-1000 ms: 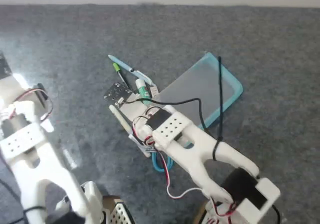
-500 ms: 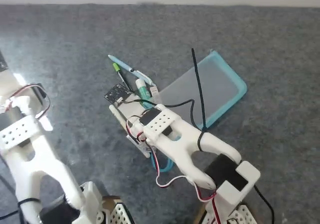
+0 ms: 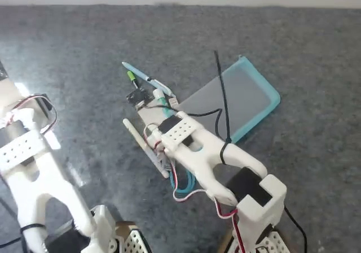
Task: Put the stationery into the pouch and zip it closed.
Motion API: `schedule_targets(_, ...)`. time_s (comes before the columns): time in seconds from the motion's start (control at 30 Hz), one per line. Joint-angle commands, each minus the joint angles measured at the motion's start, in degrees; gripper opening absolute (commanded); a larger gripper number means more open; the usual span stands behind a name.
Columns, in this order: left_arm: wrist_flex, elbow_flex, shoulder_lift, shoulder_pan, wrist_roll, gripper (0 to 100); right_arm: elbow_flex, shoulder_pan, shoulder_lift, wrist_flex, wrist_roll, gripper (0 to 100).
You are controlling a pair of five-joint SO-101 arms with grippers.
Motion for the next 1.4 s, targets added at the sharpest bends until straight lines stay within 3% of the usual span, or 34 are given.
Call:
schedule_targets(0.0, 0.4, -2.7, -0.1, 0.4, 0.7, 21, -2.7, 0.0, 1.3, 0.7, 0.5, 2.4)
schedule_targets(0.23, 1.9, -2.2, -0.1, 4.0, 0.4, 21, -5.0, 4.6, -2.9, 11.7, 6.3, 0.6)
schedule_targets(0.33, 3.5, -3.9, -0.1, 6.4, -0.4, 17, -6.7, 6.5, -11.7, 22.1, 14.8, 0.6)
schedule_targets(0.47, 12.7, -9.9, -0.1, 8.5, -9.8, 17, -7.5, 9.4, -30.5, 32.4, 22.1, 0.6)
schedule_targets(0.63, 23.6, -13.3, -3.5, 16.9, -14.4, 26, -2.8, 11.2, -52.7, 35.1, 26.5, 0.6)
schedule_targets(0.83, 28.7, -6.8, -24.4, 29.7, -15.5, 26, 2.8, 5.8, -70.0, 36.7, 31.6, 0.6)
schedule_targets(1.13, 28.9, 9.6, -58.2, 46.3, -10.3, 35, -6.2, 1.6, -70.7, 43.5, 32.3, 0.6)
schedule_targets(1.37, 33.0, 9.6, -65.8, 51.2, -8.7, 35, -11.3, 1.6, -61.3, 42.9, 31.7, 0.6)
